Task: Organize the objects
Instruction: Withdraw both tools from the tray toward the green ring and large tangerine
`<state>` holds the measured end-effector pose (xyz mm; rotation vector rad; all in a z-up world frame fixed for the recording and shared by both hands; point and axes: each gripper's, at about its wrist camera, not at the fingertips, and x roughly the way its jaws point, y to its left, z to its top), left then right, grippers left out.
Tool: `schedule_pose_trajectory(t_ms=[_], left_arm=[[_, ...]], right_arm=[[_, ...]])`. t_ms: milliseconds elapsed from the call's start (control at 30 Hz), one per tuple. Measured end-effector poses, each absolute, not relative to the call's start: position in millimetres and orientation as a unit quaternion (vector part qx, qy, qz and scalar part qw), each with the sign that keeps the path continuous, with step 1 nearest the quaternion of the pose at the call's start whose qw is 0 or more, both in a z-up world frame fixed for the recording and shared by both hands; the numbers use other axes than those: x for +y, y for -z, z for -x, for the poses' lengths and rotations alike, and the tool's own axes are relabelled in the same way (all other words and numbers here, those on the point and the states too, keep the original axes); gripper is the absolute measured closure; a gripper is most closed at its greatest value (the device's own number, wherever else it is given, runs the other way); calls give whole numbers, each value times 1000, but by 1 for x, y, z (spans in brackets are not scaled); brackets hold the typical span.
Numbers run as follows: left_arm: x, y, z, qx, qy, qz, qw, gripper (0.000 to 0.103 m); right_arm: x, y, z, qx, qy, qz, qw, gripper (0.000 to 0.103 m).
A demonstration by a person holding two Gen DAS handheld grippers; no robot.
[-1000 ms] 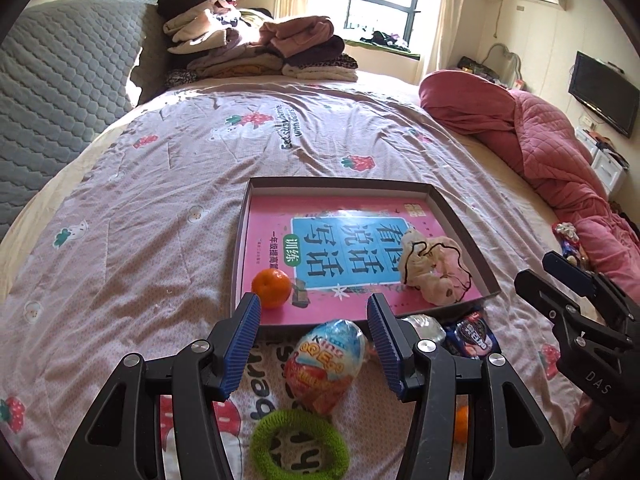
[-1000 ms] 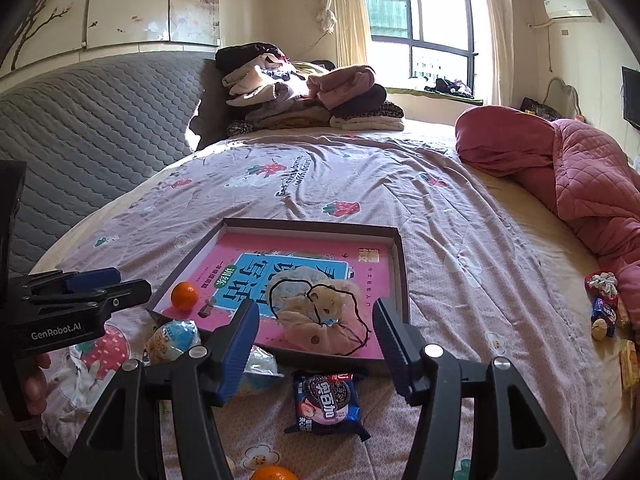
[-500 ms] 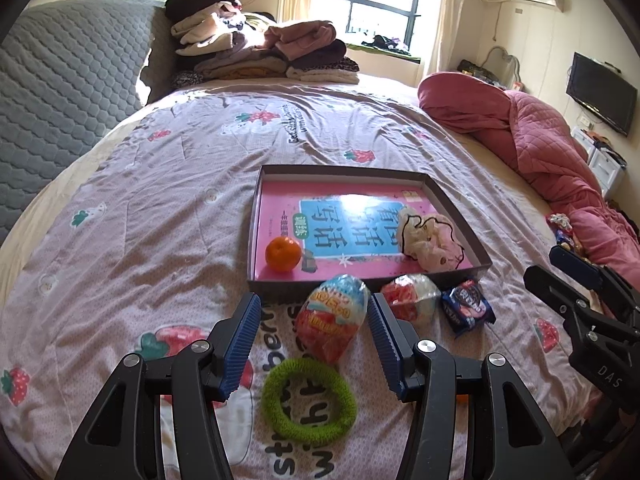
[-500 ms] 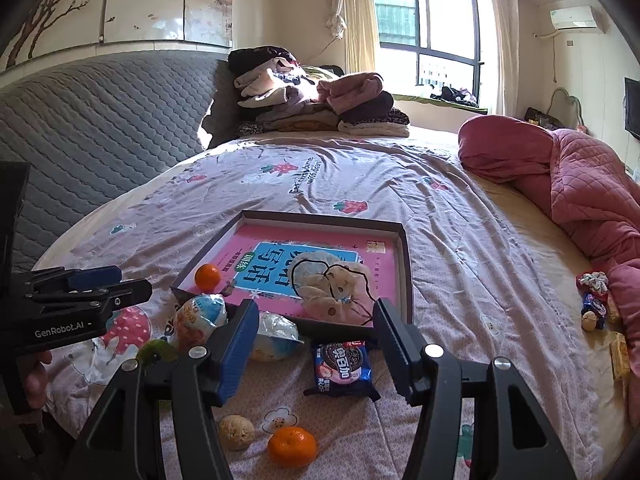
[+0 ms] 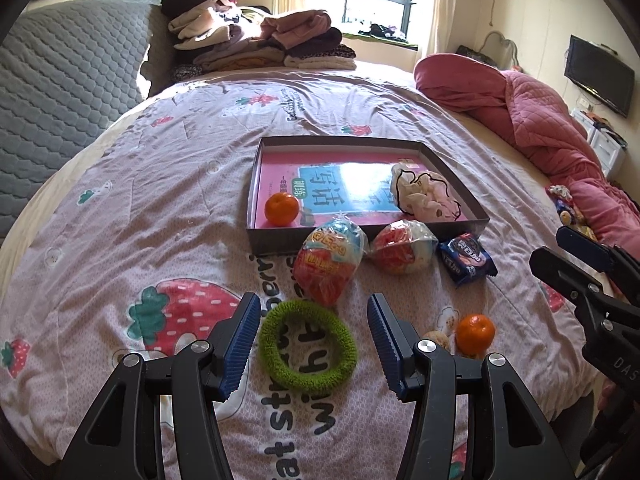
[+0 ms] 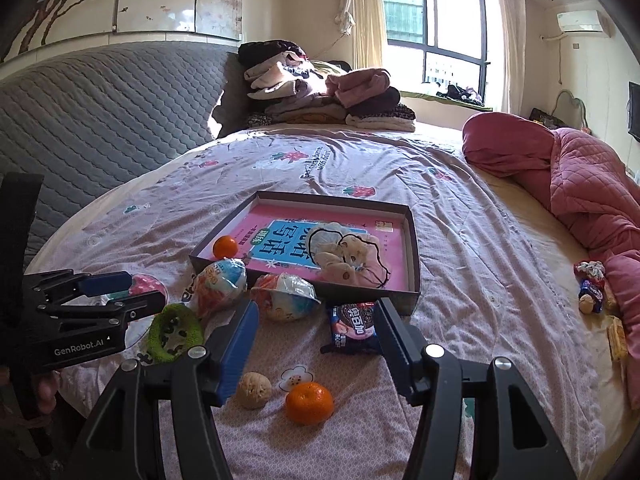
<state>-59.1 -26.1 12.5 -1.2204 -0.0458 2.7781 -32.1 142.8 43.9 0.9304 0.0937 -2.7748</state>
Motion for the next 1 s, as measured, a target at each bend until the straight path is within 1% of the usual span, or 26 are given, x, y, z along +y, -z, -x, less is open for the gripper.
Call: schedule_pose_trajectory(t_ms=[100, 167, 333, 467, 1000], left_arm=[[-24, -11, 55, -15, -914, 402, 53, 44], [-22, -9, 52, -11, -914, 403, 51, 38], [-20, -7, 47, -11, -914, 403, 53, 37], [-22, -3, 45, -12, -913, 405, 52, 34], [-35, 24, 35, -15, -904, 424, 44, 33]], right_arm=[[145, -39, 29, 27, 940, -322, 109, 42], [145, -35, 27, 25, 939, -327, 108, 40], [149, -30, 23, 18, 938, -330, 107, 39], [151, -26, 21, 15, 937, -332, 108, 39], [156, -8, 8, 16, 932, -345, 108, 38]])
